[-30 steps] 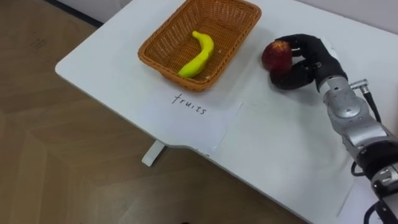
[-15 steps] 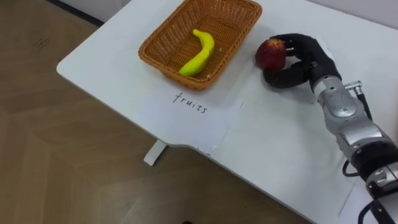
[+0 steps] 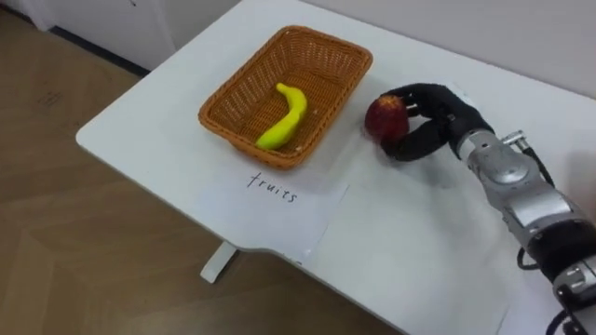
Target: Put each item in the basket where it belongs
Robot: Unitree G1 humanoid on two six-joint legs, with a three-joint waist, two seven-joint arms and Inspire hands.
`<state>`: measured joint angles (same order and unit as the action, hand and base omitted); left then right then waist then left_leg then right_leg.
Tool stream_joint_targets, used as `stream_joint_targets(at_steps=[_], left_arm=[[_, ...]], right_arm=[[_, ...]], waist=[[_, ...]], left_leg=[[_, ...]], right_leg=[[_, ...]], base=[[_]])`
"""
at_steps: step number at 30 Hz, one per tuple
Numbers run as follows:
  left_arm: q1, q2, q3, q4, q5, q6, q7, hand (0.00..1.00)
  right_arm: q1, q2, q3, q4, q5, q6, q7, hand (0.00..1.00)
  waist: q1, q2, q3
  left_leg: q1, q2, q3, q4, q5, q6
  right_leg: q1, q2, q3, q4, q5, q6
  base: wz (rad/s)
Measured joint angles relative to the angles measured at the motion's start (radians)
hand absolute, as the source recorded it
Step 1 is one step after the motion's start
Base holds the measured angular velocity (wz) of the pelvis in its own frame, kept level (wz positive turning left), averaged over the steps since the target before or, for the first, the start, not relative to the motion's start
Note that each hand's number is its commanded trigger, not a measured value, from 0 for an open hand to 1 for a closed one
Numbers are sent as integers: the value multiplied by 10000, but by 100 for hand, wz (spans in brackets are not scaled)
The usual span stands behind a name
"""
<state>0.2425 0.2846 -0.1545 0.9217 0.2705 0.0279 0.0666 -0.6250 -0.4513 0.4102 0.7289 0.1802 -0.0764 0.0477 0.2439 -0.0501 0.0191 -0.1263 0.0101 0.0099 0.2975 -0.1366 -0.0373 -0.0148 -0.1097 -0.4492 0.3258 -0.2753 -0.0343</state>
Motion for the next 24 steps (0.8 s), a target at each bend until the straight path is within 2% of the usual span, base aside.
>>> stream_joint_targets(at_steps=[1,3,6,13,15,17,19,20,21,24], left_arm=[[46,0,31,-4,59,15,-29,0],[252,4,258,-93,75,102,-106,0],[437,-11,356,-83,88,168,-133,0],[806,-5,394,-96,172,256,-325,0],[903,-4,490,-94,221,325,-404,0],[998,-3,685,-94,278,343,-468,0],[1075,1,766,-78,280,373,-609,0],[1157,0,770,-124,286,378,-740,0],[1283,-5,776,-288,380,379,-849,0],[1478,-46,779,-461,729,379,-1065,0]], right_arm=[[0,-18,-3,-110,3,7,-1,100],[31,-72,-10,-533,3,46,2,100],[263,-255,-28,-1205,-41,135,56,100],[509,-361,-19,-2601,-647,159,96,100],[573,-342,1,-2803,-742,221,102,100],[595,-310,1,-2803,-756,284,108,100],[611,-302,1,-2870,-808,366,157,100],[651,-289,-1,-2969,-1073,369,204,100],[859,-302,-11,-3295,-1230,429,206,100],[1281,-99,5,-3772,-1549,455,418,100]], waist=[[-30,-21,-16],[-227,-168,-100],[-175,-234,-119],[-181,-179,-107],[-116,-224,-116],[-105,-306,-158],[-25,-344,-140],[-5,-332,-88],[87,-347,-96],[153,-288,-45]], left_leg=[[75,-10,1,0,0,0],[284,-29,15,-2,-9,6],[740,-51,15,-109,-48,46],[1370,-39,10,-471,-172,86],[1548,-58,6,-616,-171,88],[1583,-66,6,-624,-171,88],[1675,-76,1,-623,-171,89],[1745,-82,1,-616,-178,97],[1772,-80,3,-608,-185,103],[1918,-99,-142,-562,-236,96]], right_leg=[[101,9,-15,-73,12,20],[475,53,-203,-380,51,82],[1052,120,-239,-714,110,156],[1620,211,-231,-966,143,225],[1758,211,-229,-1009,149,248],[1832,211,-229,-1028,150,260],[1985,218,-229,-1029,163,280],[2068,219,-228,-1049,166,285],[2080,219,-229,-1061,166,286],[2289,242,-242,-1101,160,296]], base=[[9],[20],[6],[0],[0],[0],[0],[0],[0],[7]])
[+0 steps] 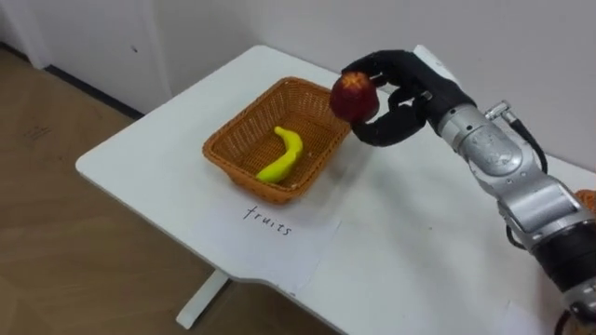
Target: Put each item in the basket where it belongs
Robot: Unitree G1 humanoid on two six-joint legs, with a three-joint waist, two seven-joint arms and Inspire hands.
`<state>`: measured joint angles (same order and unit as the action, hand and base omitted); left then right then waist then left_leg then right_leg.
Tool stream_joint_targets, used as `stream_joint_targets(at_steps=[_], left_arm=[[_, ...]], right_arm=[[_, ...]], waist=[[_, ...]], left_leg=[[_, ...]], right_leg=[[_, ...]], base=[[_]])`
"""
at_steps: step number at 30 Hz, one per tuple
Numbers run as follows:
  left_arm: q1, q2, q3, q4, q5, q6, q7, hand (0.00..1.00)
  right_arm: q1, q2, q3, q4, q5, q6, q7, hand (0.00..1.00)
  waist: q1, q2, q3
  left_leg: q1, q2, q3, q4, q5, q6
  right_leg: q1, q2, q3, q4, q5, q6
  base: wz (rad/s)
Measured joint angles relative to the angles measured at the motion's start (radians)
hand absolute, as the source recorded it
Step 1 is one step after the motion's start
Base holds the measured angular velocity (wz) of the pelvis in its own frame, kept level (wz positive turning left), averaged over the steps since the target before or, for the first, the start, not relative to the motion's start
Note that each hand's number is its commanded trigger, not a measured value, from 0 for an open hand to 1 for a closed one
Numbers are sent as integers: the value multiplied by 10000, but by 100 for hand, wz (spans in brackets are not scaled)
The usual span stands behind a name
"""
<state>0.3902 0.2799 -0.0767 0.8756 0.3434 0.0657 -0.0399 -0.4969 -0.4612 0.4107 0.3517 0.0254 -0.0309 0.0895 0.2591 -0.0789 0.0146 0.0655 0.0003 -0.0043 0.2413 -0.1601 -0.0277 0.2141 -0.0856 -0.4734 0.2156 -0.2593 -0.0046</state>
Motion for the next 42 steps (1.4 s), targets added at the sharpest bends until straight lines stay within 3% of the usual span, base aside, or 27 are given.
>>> stream_joint_targets(at_steps=[2,5,9,19,24,42], left_arm=[[19,-1,14,-43,113,0,-68,0],[317,-2,89,-288,431,25,-179,0],[737,-16,550,-532,820,267,-428,0],[1359,-248,721,-530,1096,663,-612,0],[1496,-255,715,-494,1095,679,-608,0],[1734,-244,680,-555,1038,759,-594,0]], right_arm=[[232,37,0,-196,-20,3,16,100],[401,41,-3,-220,-345,32,115,100],[525,62,-3,-229,-649,153,267,100],[900,64,-24,-444,-700,444,759,100],[1503,51,-20,-443,-723,549,995,100],[2018,-43,-64,-425,243,547,959,100]], waist=[[60,47,13],[233,209,-63],[273,271,-124],[440,267,-146],[558,168,-145],[478,254,-120]], left_leg=[[-12,-8,-44,121,-47,3],[-48,-20,-133,308,-188,28],[16,-131,-295,307,-205,64],[343,-262,-552,203,-205,74],[335,-447,-832,296,-206,126],[327,-577,-867,505,-334,293]], right_leg=[[99,25,-52,-130,-12,13],[170,40,-84,-115,-37,49],[347,-29,-225,-123,-65,129],[735,-105,-446,-132,-116,206],[863,-231,-742,-100,-234,314],[977,-378,-750,60,-322,437]], base=[[15],[10],[13],[7],[19],[1]])
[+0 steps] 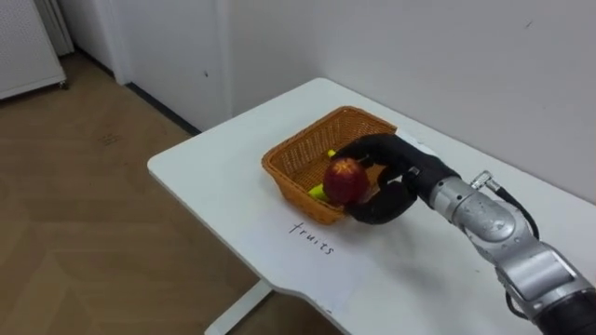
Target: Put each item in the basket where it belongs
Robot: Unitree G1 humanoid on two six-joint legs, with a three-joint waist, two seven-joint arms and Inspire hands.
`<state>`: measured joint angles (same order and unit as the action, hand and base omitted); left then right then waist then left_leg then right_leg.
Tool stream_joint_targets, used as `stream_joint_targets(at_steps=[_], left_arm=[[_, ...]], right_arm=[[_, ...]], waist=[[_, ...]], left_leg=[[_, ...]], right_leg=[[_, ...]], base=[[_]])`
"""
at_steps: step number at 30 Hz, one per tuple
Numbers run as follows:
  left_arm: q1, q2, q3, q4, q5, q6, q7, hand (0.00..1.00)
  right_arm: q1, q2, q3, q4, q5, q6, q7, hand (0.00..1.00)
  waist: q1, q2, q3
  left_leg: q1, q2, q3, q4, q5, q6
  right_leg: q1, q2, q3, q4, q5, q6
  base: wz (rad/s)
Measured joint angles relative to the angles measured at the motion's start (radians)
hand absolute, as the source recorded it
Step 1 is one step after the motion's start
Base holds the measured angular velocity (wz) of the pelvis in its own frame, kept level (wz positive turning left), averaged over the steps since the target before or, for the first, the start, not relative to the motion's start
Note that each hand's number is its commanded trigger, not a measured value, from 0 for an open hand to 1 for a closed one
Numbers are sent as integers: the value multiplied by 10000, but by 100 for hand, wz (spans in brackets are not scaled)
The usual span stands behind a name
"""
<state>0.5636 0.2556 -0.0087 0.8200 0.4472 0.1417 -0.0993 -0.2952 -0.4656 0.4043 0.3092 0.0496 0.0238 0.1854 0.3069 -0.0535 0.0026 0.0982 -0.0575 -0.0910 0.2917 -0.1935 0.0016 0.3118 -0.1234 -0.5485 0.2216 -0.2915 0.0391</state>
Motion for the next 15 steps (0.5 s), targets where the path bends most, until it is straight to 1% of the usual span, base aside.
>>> stream_joint_targets(at_steps=[5,7,10,11,13,15], left_arm=[[58,15,-48,-155,-23,6,7,0],[228,23,-50,-424,-20,-29,13,0],[225,32,-33,-490,-19,-44,16,0],[225,53,-33,-493,-19,-39,13,0],[229,118,-20,-495,-18,-20,9,0],[256,178,-18,-494,-21,-17,20,0]], right_arm=[[0,-102,-73,77,355,-5,-20,100],[-1,-103,-139,319,711,-22,-78,100],[-2,-138,-457,888,1336,-24,-210,100],[-2,-160,-567,994,1472,-24,-235,100],[-2,-163,-770,1188,1604,-24,-255,100],[-2,-167,-777,1354,1785,-24,-359,100]], waist=[[-5,19,-5],[-1,48,-7],[35,129,-13],[31,133,-12],[31,143,-13],[48,142,-13]], left_leg=[[-17,-46,-20,105,-37,41],[-66,-53,-15,198,-85,64],[-219,-52,-24,490,-210,109],[-331,-59,-25,556,-220,123],[-384,-74,-25,657,-239,154],[-390,-77,-15,710,-273,176]], right_leg=[[-7,-24,-4,18,-14,40],[4,6,-5,98,-11,48],[-63,-47,4,284,-33,79],[-180,-115,0,377,-74,87],[-237,-124,14,396,-80,92],[-229,-124,39,443,-81,97]], base=[[2],[2],[6],[0],[0],[0]])
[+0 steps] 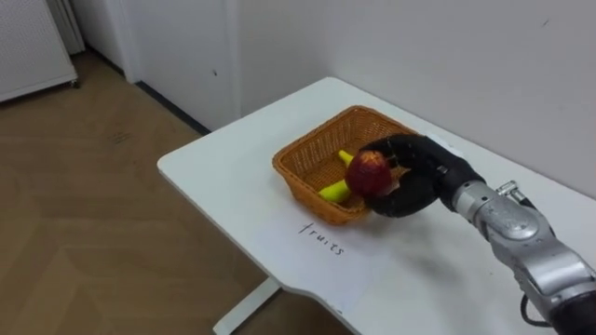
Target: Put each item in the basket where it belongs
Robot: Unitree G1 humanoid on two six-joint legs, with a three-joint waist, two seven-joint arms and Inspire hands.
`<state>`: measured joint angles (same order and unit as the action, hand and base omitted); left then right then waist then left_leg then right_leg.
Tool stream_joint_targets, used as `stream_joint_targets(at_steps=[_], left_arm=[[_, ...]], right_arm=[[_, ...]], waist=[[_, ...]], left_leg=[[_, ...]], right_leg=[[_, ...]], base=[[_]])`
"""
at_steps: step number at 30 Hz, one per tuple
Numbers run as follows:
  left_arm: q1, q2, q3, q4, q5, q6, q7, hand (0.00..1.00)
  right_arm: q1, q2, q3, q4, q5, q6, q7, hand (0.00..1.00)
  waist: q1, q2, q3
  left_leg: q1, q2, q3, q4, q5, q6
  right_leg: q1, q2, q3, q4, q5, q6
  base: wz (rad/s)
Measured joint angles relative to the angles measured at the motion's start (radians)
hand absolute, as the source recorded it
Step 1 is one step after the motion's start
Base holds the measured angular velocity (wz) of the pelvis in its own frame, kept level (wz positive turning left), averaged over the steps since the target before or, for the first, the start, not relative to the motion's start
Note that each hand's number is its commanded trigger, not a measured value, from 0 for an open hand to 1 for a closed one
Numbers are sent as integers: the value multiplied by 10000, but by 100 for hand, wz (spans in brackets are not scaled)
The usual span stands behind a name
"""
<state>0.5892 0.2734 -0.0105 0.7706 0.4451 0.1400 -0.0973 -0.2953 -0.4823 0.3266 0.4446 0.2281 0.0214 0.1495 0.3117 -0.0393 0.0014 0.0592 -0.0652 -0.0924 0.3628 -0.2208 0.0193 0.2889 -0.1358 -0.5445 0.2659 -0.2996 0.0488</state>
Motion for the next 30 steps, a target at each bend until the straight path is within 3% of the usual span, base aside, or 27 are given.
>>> stream_joint_targets(at_steps=[12,23,26,30], left_arm=[[1064,0,59,-82,12,20,69,0],[1134,63,58,-42,-13,-5,267,0],[1102,168,56,-44,-13,-111,282,0],[1094,221,76,-42,-2,-108,267,0]], right_arm=[[173,1,-29,116,66,12,-164,100],[213,8,-302,831,429,-43,-281,100],[205,-25,-433,877,488,-90,-266,93],[205,-62,-446,930,525,-105,-333,100]], waist=[[-48,-12,-8],[53,-17,0],[69,-53,8],[249,-68,8]], left_leg=[[224,-86,-38,144,-113,80],[295,-156,-223,178,-111,80],[161,-144,-220,246,-112,76],[242,-130,-95,190,-112,75]], right_leg=[[307,-23,70,92,-34,115],[409,-34,86,158,-140,112],[191,-118,96,315,-201,86],[127,-113,278,419,-202,84]], base=[[0],[5],[0],[-9]])
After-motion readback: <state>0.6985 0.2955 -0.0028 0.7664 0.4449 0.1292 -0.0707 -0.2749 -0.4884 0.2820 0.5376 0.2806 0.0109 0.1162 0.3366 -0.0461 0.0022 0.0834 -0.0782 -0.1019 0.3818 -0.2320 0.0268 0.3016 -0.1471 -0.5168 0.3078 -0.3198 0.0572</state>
